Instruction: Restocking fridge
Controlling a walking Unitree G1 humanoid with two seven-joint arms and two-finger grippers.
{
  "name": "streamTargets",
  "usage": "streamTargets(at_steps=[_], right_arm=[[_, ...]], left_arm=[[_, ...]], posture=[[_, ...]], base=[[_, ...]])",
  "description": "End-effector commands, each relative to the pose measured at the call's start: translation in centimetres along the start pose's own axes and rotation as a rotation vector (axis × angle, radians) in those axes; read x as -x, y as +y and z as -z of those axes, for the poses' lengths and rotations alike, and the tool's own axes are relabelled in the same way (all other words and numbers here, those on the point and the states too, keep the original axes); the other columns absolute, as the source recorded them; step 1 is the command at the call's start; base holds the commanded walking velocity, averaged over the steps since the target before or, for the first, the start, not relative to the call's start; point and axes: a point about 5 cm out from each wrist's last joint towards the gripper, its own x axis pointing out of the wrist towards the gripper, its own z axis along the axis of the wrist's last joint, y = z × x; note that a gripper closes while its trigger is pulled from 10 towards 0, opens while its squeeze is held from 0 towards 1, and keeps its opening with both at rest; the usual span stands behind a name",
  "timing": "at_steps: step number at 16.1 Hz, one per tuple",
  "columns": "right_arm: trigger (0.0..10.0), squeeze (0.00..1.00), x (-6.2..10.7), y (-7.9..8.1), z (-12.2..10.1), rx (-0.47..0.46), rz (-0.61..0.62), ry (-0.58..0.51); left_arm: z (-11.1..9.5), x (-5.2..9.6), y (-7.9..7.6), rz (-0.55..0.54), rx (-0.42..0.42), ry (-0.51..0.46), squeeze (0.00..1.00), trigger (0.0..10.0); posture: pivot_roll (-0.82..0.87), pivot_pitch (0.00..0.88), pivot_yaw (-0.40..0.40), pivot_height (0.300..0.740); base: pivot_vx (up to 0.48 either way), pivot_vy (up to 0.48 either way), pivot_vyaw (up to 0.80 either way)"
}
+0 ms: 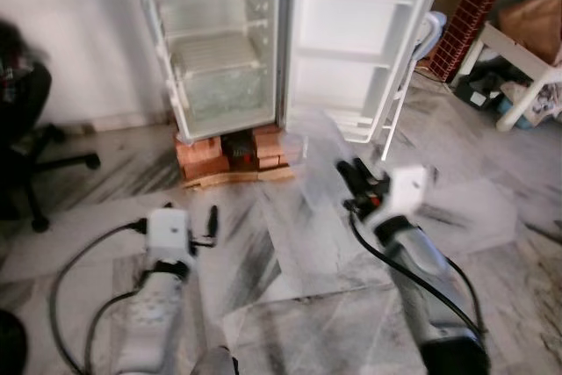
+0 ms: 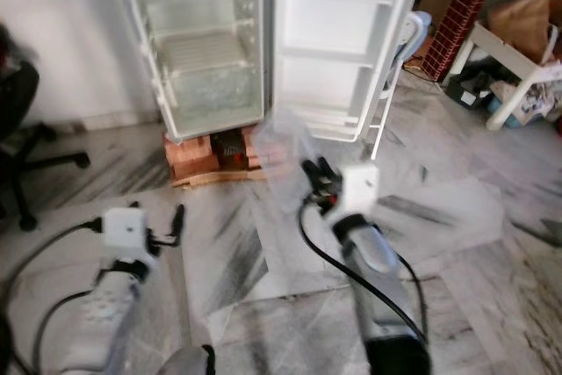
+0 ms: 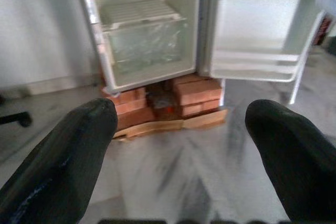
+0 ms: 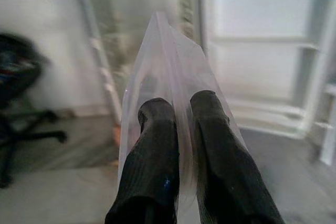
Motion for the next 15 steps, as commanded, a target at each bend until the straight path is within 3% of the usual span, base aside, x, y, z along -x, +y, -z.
streamTargets(at_steps=[1,3,6,12,15], right_arm=[[10.0,0.00,-0.4,0.1,-0.7,0.004,-0.002,-0.025],[10.0,0.00,-0.1,0.6,-0.3,0.021,-0.026,-0.012],[10.0,0.00,0.2,0.5,-0.2,0.019,-0.049,-0.012],[10.0,0.00,0.3,1.1,-0.4,0.026,-0.078,-0.018],[10.0,0.00,0.0,1.0,-0.3,0.032,-0.067,-0.013]], left_arm=[[-0.3,-0.2,1.1,-0.032,-0.016,-0.003,0.00,10.0],[-0.4,-0.3,2.0,-0.040,-0.038,-0.008,0.00,10.0],[-0.6,-0.7,1.8,-0.030,-0.050,-0.015,0.00,10.0],[-0.4,-1.0,1.4,-0.032,-0.040,-0.012,0.00,10.0],[-0.4,-1.1,1.8,-0.041,-0.043,-0.014,0.00,10.0]], posture=[[0.12,0.068,-0.070,0.740],[0.13,0.069,-0.065,0.740],[0.12,0.067,-0.060,0.740],[0.11,0.067,-0.063,0.740],[0.12,0.066,-0.063,0.740]], base=[[0.251,0.000,0.00],[0.246,0.000,0.00],[0.280,0.000,0.00],[0.304,0.297,0.53],[0.311,0.329,0.00]])
